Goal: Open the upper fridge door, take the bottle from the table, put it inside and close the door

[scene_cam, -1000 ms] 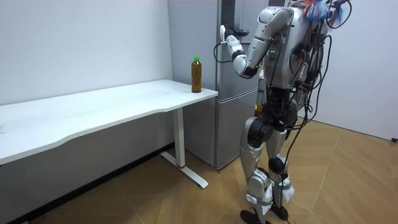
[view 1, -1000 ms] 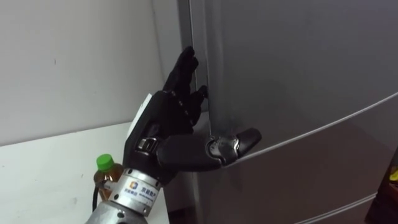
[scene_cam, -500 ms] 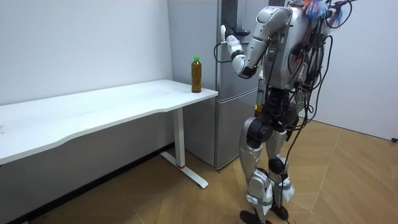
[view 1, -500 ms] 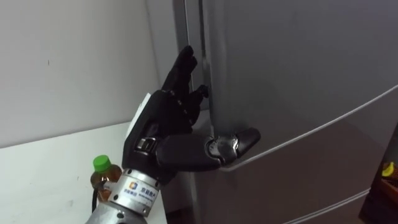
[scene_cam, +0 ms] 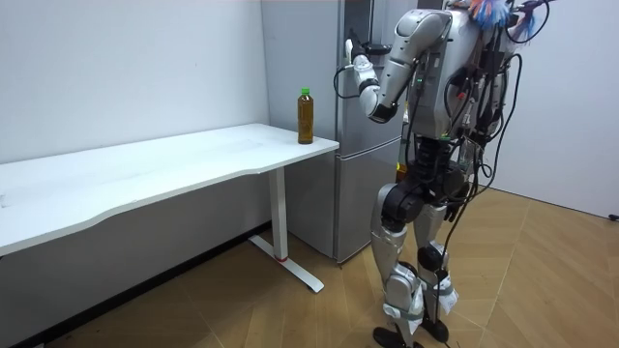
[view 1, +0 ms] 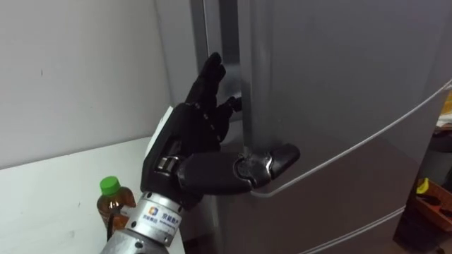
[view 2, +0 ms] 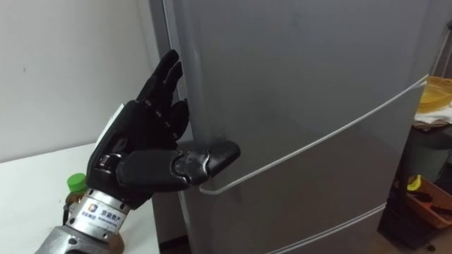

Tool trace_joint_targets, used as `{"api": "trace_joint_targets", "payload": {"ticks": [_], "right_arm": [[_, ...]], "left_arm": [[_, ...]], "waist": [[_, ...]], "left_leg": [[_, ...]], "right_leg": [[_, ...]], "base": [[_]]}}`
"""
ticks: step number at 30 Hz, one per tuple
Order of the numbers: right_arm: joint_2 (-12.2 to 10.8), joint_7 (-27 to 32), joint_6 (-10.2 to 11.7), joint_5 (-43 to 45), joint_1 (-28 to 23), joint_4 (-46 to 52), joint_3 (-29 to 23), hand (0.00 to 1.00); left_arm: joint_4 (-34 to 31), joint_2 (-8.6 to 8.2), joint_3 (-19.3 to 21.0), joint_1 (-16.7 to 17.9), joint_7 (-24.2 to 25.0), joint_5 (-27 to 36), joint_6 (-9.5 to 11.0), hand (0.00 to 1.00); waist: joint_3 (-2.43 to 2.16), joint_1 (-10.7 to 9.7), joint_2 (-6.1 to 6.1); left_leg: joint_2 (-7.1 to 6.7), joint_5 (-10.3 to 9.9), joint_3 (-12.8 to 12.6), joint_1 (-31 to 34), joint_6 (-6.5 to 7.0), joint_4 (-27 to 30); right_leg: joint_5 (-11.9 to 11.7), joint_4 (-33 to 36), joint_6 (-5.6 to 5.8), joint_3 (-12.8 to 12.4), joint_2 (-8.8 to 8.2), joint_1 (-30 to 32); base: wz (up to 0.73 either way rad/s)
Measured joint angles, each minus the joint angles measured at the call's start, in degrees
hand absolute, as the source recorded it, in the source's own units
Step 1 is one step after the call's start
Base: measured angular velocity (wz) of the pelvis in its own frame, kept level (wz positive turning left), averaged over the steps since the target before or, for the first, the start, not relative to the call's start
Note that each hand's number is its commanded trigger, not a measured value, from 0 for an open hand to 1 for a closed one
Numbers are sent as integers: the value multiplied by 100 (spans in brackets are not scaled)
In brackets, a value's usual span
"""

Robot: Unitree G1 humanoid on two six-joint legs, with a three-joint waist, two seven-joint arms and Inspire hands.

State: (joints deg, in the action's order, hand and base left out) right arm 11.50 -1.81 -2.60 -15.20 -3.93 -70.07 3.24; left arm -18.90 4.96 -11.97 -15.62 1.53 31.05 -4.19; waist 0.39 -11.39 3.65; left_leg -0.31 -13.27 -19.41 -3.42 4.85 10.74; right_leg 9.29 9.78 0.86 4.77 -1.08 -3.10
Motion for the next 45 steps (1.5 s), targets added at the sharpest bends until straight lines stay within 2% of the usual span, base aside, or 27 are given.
{"api": "trace_joint_targets", "payload": {"ticks": [8, 15, 20, 29, 32, 36, 38, 42, 45], "right_arm": [[6, -17, 0, -1, -2, -2, 1, 0], [115, -90, -8, 193, -46, 0, -11, 0], [116, -74, -65, 241, -44, -1, -14, 0], [114, -11, -81, 221, -42, -4, -11, 0], [115, -13, -88, 218, -43, -4, -10, 0], [163, -14, -122, 176, -41, -1, -3, 0], [187, -12, -121, 184, -51, -6, -5, 0], [193, -14, -122, 214, -52, -59, -8, 0], [195, -22, -123, 241, -52, -63, -8, 0]], "left_arm": [[43, -28, -9, 0, 0, 4, 44, 0], [42, -38, -188, 0, 0, 92, 66, 0], [44, -38, -207, 0, -1, 88, 58, 0], [42, -50, -545, -1, -1, 96, 116, 0], [40, -48, -659, -1, 3, 119, 150, 0], [41, -45, -816, -15, 26, 525, 152, 0], [47, -44, -865, -110, 29, 571, 122, 0], [218, -35, -1112, -520, 239, 707, 29, 0], [272, -19, -1299, -643, 438, 753, -3, 0]], "waist": [[12, -92, -22], [-7, -174, -22], [-1, -260, -32], [-13, -310, -11], [-17, -336, -5], [-23, -409, 80], [-1, -478, 105], [-5, -637, 147], [-4, -736, 147]], "left_leg": [[0, -7, -100, 3, 36, 5], [-1, -8, -227, -2, 69, -28], [-3, -8, -345, -23, 96, -55], [-3, -4, -493, -30, 152, -59], [-3, -2, -558, -28, 167, -56], [-3, -6, -689, -15, 206, -54], [-3, -11, -716, -26, 214, -54], [0, -11, -774, -43, 215, -62], [33, -9, -859, -39, 194, -69]], "right_leg": [[-23, 5, 29, 6, -26, 18], [-49, 5, 71, -7, -59, 17], [-74, -11, 108, -9, -75, 22], [-156, -16, 150, -20, -94, 27], [-180, -7, 170, -169, -88, 59], [-228, 4, 199, -319, -82, 128], [-246, 0, 208, -315, -84, 131], [-247, 9, 209, -310, -83, 163], [-267, 9, 179, -304, -67, 220]], "base": [[-1], [1], [-2], [-3], [-9], [-15], [-13], [-13], [-18]]}}
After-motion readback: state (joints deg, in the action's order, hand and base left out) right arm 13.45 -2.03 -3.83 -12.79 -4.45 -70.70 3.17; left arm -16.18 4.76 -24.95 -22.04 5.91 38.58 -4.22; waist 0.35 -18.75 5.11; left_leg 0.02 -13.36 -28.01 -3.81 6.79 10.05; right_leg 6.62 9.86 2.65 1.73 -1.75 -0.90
